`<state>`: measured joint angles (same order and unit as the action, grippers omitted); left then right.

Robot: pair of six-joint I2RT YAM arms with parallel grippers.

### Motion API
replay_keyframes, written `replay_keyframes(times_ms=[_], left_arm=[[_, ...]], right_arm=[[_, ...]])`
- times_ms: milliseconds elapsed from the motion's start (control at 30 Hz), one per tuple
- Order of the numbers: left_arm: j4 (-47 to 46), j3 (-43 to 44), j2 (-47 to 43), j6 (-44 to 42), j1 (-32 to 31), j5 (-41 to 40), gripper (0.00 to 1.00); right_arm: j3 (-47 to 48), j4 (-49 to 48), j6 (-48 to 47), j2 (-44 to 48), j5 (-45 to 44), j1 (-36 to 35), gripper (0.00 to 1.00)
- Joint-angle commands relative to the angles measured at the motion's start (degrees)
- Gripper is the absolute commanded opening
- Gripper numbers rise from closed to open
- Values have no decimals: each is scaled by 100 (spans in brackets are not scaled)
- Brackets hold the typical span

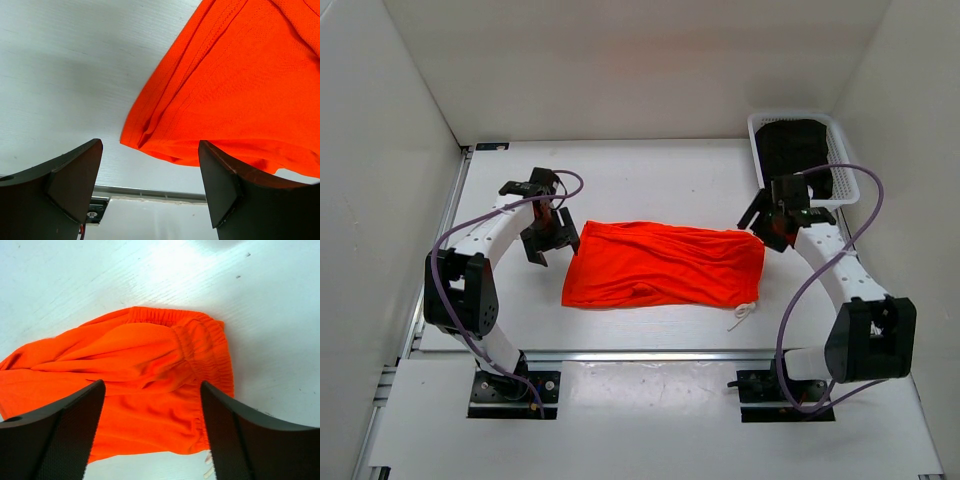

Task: Fold and stack the shorts
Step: Fold the shorts

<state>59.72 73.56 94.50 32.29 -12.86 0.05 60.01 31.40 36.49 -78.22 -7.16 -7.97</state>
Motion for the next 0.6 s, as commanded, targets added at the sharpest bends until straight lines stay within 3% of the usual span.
replay_keyframes(times_ms=[0,133,367,567], left_arm=[[-66,62,-54,-65,-23,56,88],[-66,62,-54,-65,-23,56,88],[-128,-52,51,40,-23,3,88],[-233,-158,104,93,-23,3,87]], right_arm=[[-540,122,-133,-36,-14,155,77],[-1077,-72,-292,-88,188,155,82],[-1474,-687,-406,-632,355,155,79],[-781,-522,-406,-1485,22,76,63]])
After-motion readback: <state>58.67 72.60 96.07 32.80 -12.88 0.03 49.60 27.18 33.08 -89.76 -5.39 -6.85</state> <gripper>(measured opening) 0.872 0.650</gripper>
